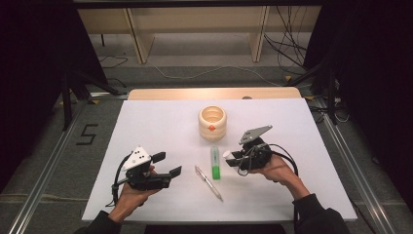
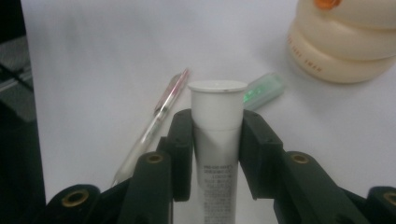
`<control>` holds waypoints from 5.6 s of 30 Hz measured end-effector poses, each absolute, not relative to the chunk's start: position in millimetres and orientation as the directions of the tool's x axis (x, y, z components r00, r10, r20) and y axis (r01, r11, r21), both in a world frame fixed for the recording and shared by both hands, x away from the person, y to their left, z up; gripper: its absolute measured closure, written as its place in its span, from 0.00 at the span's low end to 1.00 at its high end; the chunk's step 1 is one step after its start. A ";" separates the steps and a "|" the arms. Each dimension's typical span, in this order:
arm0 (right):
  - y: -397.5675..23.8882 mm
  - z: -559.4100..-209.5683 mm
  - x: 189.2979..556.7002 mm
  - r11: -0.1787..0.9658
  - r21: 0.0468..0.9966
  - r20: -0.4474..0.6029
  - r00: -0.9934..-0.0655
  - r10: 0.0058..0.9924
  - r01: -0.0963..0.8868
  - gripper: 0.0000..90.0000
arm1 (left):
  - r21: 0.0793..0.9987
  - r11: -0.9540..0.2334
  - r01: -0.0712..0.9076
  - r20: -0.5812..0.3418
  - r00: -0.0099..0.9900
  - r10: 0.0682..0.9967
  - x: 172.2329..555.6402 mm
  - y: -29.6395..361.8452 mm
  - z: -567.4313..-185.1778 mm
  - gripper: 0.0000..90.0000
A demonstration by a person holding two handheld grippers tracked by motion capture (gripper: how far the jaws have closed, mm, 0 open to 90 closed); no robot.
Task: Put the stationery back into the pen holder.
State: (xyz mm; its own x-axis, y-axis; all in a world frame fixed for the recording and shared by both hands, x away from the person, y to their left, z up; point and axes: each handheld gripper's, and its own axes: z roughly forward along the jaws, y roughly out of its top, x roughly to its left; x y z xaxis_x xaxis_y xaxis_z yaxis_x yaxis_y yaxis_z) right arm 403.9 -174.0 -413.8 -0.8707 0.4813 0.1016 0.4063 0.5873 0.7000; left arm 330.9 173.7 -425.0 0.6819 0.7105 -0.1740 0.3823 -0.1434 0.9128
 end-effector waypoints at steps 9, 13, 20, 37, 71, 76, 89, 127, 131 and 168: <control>-176.4 -413.4 406.8 0.450 0.781 0.107 -0.803 0.587 0.433 0.75 | 0.925 -0.118 0.362 -0.172 0.673 0.720 332.4 177.9 -425.3 0.22; -177.2 -410.9 409.0 0.406 0.809 0.111 -0.789 0.605 0.425 0.75 | 0.927 -0.102 0.361 -0.179 0.666 0.724 333.3 179.7 -425.7 0.21; -177.7 -406.3 412.8 0.356 0.833 0.120 -0.766 0.632 0.424 0.75 | 0.927 -0.100 0.361 -0.183 0.669 0.720 333.8 180.8 -425.8 0.21; -158.0 -389.1 443.0 0.284 0.868 0.115 -0.721 0.684 0.408 0.75 | 0.930 -0.093 0.355 -0.184 0.670 0.719 333.3 181.0 -425.7 0.21; -128.5 -357.3 490.2 0.190 0.895 0.135 -0.650 0.748 0.405 0.75 | 0.932 -0.093 0.351 -0.182 0.672 0.717 332.1 180.8 -424.8 0.21; -124.4 -359.3 497.2 0.185 0.889 0.141 -0.636 0.759 0.418 0.75 | 0.933 -0.090 0.349 -0.183 0.672 0.718 332.0 180.9 -424.7 0.21; -112.6 -366.1 513.0 0.171 0.886 0.144 -0.607 0.782 0.431 0.75 | 0.932 -0.091 0.351 -0.183 0.673 0.717 331.9 181.1 -424.2 0.21; -94.6 -402.4 532.5 0.199 0.838 0.130 -0.539 0.832 0.509 0.75 | 0.934 -0.092 0.346 -0.180 0.675 0.716 330.9 181.7 -423.5 0.21; -95.1 -407.1 532.2 0.206 0.828 0.132 -0.538 0.833 0.522 0.74 | 0.933 -0.090 0.347 -0.182 0.674 0.716 331.0 181.7 -423.4 0.21; -129.6 -369.1 438.5 0.293 0.845 0.120 -0.693 0.711 0.447 0.33 | 0.932 -0.090 0.352 -0.181 0.663 0.726 331.5 182.1 -424.1 0.21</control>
State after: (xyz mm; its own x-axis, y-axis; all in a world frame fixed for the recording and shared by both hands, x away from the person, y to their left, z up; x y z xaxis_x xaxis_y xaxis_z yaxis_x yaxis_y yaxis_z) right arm 438.5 -129.6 -369.1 -0.6927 0.7112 0.1197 0.4469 0.2930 0.8452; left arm 331.5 182.1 -424.1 0.6633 0.7263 -0.1805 0.3518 -0.0897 0.9318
